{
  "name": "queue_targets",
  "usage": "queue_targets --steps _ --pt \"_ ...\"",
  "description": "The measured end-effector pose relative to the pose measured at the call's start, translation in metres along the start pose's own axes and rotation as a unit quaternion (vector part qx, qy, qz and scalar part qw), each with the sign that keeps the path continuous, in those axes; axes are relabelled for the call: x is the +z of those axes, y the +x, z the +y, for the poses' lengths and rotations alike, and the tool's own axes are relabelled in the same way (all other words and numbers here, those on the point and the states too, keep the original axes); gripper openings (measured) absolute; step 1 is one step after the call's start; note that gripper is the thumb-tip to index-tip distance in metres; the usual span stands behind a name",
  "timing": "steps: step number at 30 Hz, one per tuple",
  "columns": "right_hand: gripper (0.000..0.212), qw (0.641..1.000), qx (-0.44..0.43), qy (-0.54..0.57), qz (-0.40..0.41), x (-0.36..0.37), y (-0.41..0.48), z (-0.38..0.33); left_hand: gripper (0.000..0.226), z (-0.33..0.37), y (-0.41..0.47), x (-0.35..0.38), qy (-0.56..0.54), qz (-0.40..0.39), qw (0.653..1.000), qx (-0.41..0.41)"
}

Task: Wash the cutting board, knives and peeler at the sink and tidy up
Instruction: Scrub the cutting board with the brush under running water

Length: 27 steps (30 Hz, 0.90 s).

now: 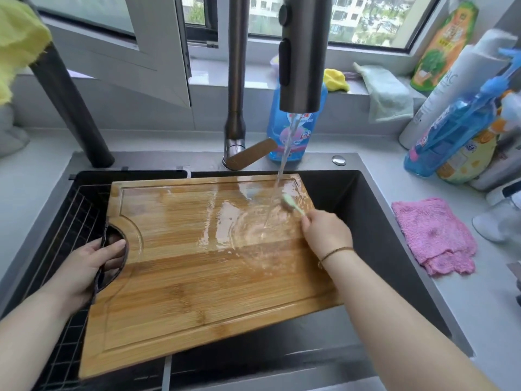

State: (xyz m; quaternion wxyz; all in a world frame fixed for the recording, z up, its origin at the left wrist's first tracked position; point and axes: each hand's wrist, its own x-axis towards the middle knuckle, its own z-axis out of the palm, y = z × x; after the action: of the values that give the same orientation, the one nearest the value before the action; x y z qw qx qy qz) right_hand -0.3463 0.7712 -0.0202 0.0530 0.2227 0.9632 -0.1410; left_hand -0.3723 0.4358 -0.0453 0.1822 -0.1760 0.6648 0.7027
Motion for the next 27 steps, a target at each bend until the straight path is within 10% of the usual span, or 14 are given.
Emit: queue_targets --steps 27 --pt "0.034 0.998 -0.06 0.003 -0.008 0.006 0.026 -0.016 0.019 -0.003 0.002 0.001 -0.046 -0.022 0.999 -0.009"
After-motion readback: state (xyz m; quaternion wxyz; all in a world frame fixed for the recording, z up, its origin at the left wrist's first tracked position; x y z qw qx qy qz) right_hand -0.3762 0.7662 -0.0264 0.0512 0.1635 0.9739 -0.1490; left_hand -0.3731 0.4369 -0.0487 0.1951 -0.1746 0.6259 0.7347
